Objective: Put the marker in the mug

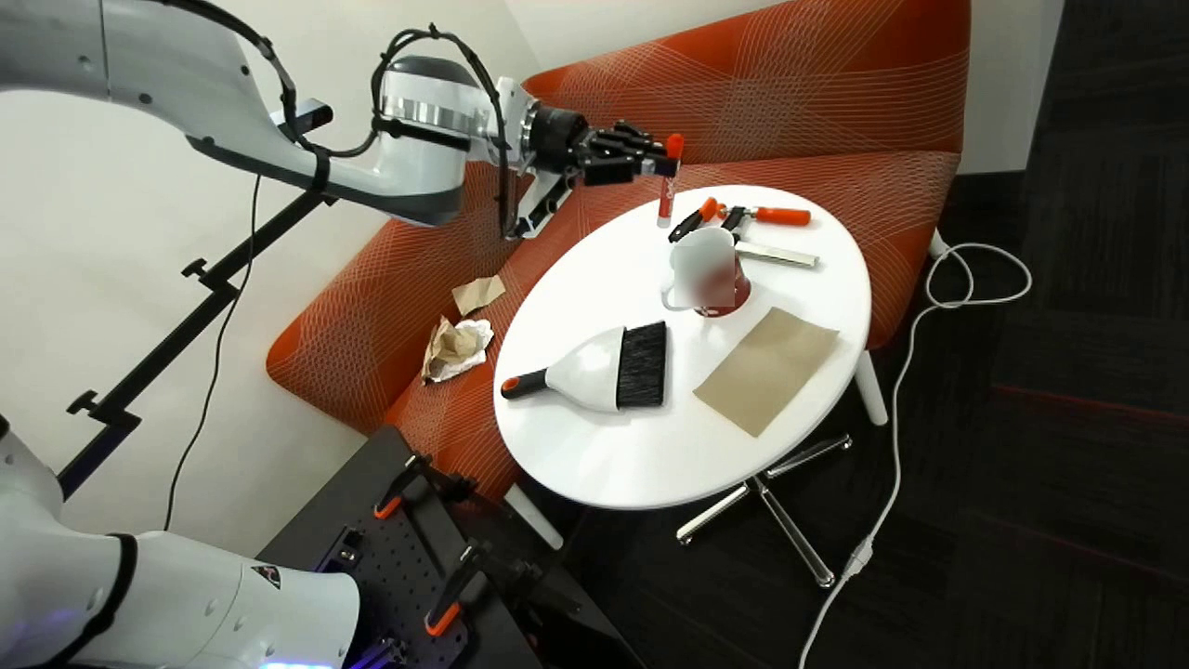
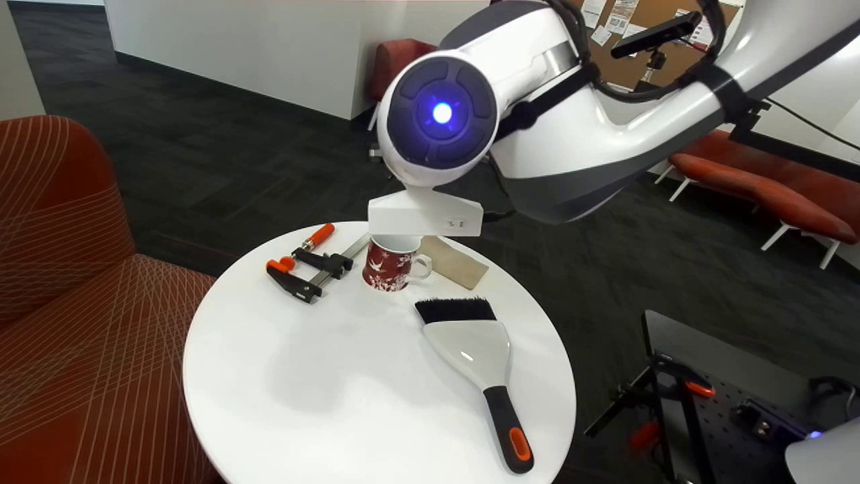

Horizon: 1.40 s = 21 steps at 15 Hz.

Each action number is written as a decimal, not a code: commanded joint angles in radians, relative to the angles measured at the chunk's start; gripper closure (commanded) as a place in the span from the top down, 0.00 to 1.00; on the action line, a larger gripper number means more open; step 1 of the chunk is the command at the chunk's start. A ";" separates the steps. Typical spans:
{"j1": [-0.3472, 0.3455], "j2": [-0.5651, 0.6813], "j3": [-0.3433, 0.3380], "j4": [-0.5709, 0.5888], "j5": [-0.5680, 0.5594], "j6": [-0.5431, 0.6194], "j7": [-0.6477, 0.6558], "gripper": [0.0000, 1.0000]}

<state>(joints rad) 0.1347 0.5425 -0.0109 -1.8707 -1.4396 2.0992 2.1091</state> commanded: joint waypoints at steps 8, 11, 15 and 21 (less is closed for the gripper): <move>-0.030 0.158 0.014 0.129 -0.070 0.001 0.067 0.05; -0.030 0.190 0.014 0.150 -0.065 -0.003 0.060 0.05; -0.031 0.226 0.018 0.167 -0.059 0.001 0.058 0.05; -0.028 0.267 0.024 0.179 -0.050 -0.003 0.053 0.05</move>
<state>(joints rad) 0.1174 0.7870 -0.0033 -1.7174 -1.4920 2.0993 2.1612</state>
